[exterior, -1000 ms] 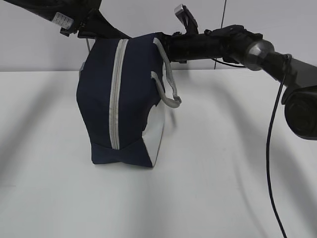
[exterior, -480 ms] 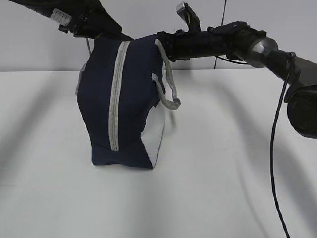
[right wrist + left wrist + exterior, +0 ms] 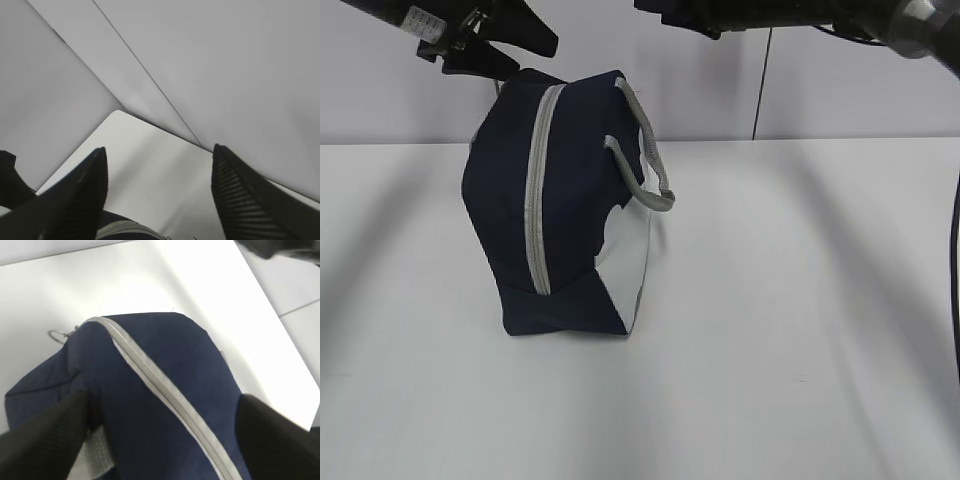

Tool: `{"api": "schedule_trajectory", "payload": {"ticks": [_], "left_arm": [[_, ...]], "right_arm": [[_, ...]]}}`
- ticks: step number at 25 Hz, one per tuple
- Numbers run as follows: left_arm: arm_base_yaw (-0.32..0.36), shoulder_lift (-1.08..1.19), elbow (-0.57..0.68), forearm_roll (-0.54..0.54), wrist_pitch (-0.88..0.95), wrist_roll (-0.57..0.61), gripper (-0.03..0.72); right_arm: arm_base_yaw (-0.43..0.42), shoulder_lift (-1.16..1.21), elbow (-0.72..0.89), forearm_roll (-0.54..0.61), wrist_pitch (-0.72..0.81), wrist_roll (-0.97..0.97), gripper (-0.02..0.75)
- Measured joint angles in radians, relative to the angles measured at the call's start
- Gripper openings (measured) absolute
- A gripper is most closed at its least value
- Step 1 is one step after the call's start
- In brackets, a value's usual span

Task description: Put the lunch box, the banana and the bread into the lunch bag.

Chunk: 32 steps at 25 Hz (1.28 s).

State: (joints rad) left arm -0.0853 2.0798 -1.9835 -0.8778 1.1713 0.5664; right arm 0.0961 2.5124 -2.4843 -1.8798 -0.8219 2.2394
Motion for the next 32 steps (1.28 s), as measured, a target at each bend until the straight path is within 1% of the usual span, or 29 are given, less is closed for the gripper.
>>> {"api": "schedule_trajectory", "payload": {"ticks": [2,4,7,9,12,16,20,26,29,32], "left_arm": [[0.013,-0.018,0.0,0.033,-0.002,-0.034,0.581],[0.02,-0.041,0.0,0.103,-0.005,-0.076,0.578],[0.022,-0.075,0.0,0.215,0.001,-0.146,0.575],[0.022,-0.094,0.0,0.265,0.013,-0.167,0.573],[0.022,-0.11,0.0,0.283,0.026,-0.175,0.569],[0.022,-0.112,0.0,0.286,0.056,-0.187,0.56],[0.022,-0.112,0.0,0.297,0.066,-0.213,0.56],[0.021,-0.131,0.0,0.415,0.069,-0.31,0.512],[0.021,-0.157,0.0,0.427,0.071,-0.321,0.501],[0.021,-0.188,0.0,0.428,0.073,-0.322,0.499]], "right_arm": [[0.0,-0.035,0.035,0.0,0.0,-0.018,0.483],[0.0,-0.058,0.06,0.0,-0.007,-0.039,0.484],[0.0,-0.066,0.069,0.0,-0.06,-0.056,0.482],[0.0,-0.066,0.074,0.0,-0.116,-0.061,0.465],[0.0,-0.066,0.076,0.0,-0.199,-0.063,0.418],[0.002,-0.066,0.076,0.0,-0.258,-0.061,0.365],[0.0,-0.073,0.078,0.0,-0.285,-0.061,0.353],[0.0,-0.127,0.082,0.0,-0.291,-0.029,0.352],[0.0,-0.178,0.089,0.0,-0.291,-0.017,0.351],[0.0,-0.253,0.16,0.0,-0.277,-0.013,0.351]]}}
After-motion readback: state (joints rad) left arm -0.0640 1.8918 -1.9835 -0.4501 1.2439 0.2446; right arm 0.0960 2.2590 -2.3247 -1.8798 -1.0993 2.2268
